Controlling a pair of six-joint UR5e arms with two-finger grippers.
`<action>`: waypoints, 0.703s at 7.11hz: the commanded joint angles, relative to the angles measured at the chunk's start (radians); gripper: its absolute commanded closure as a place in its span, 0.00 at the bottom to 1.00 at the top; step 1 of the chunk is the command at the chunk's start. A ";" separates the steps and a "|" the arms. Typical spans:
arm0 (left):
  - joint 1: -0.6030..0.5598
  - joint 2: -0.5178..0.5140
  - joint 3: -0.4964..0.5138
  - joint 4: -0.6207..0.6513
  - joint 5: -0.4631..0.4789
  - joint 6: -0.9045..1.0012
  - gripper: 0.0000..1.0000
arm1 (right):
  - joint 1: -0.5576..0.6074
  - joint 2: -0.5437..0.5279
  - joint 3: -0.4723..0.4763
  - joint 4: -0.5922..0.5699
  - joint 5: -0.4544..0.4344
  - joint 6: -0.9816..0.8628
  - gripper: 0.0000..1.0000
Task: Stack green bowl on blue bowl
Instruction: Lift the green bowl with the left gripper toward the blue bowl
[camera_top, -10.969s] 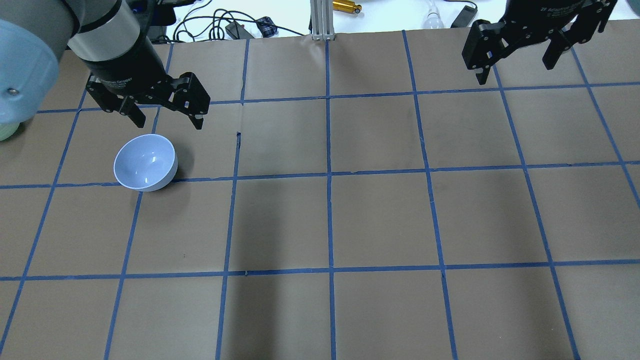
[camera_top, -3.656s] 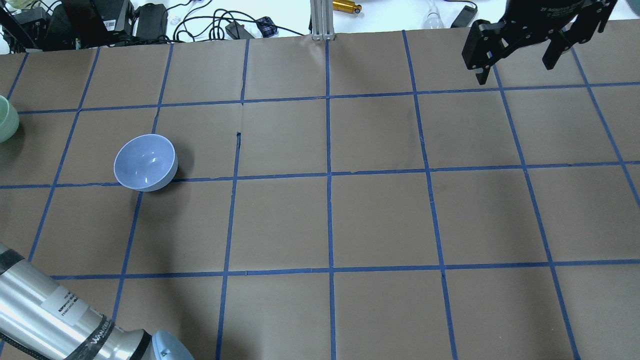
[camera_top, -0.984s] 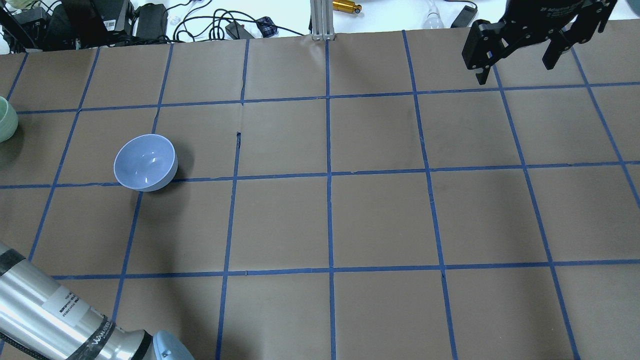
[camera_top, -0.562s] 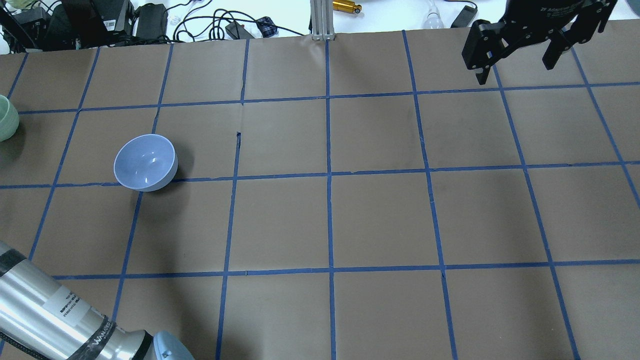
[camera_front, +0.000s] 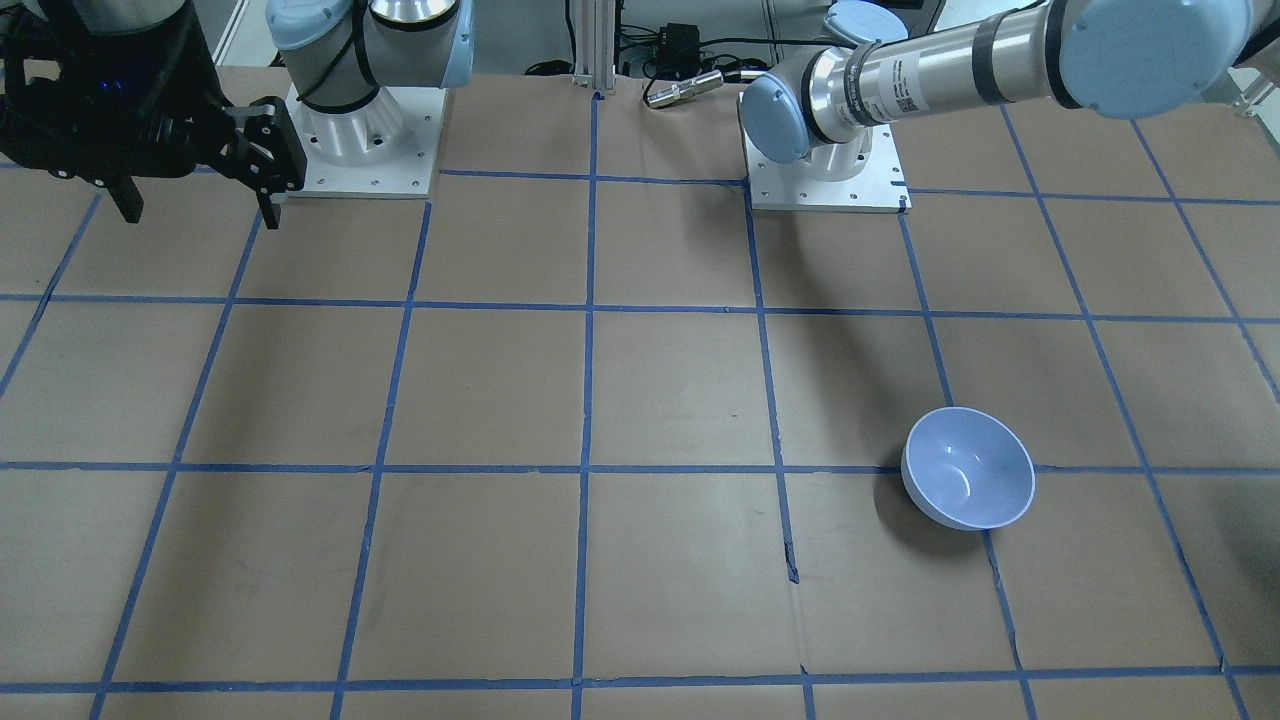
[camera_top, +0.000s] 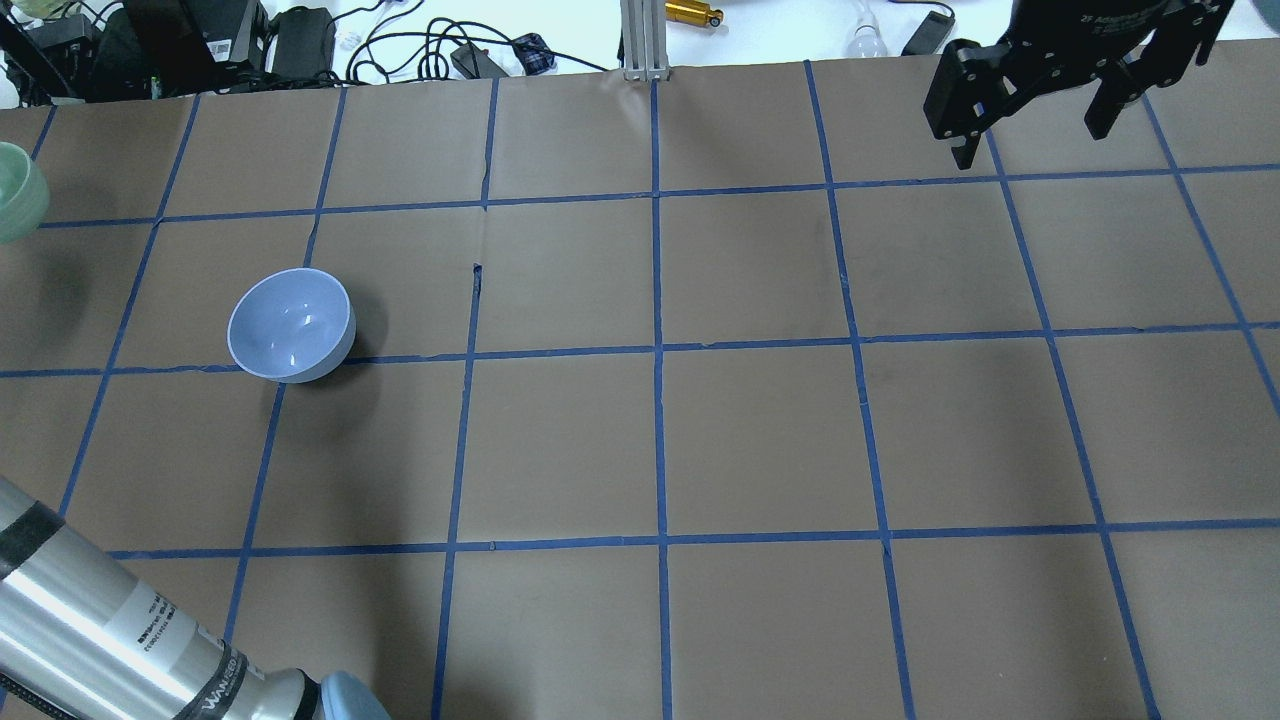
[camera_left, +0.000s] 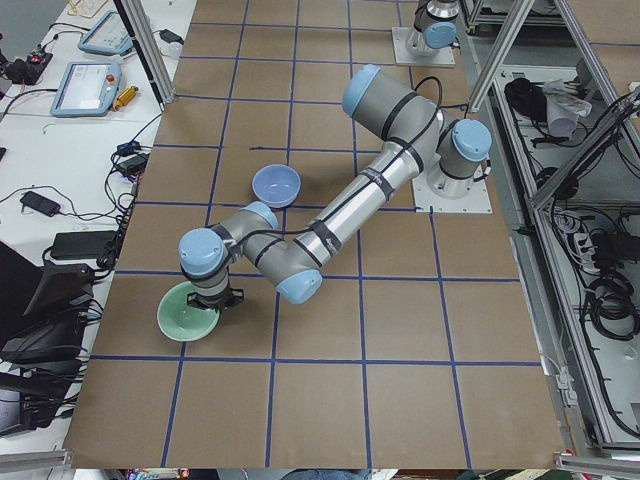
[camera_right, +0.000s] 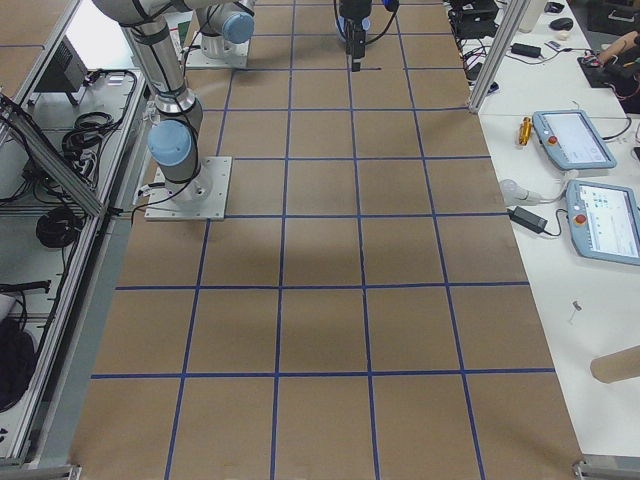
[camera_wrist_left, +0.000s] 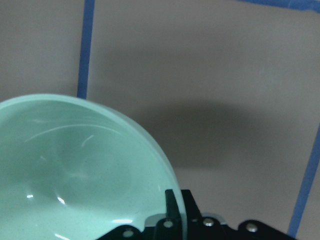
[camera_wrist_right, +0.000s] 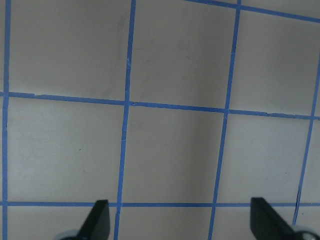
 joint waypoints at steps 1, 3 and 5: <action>-0.082 0.197 -0.173 -0.038 0.003 0.000 1.00 | 0.000 0.000 0.000 0.000 0.000 0.000 0.00; -0.177 0.376 -0.394 -0.029 0.005 -0.019 1.00 | 0.000 0.000 0.000 0.000 0.000 0.000 0.00; -0.233 0.529 -0.583 -0.018 0.006 -0.061 1.00 | 0.000 0.000 0.000 0.000 0.000 0.000 0.00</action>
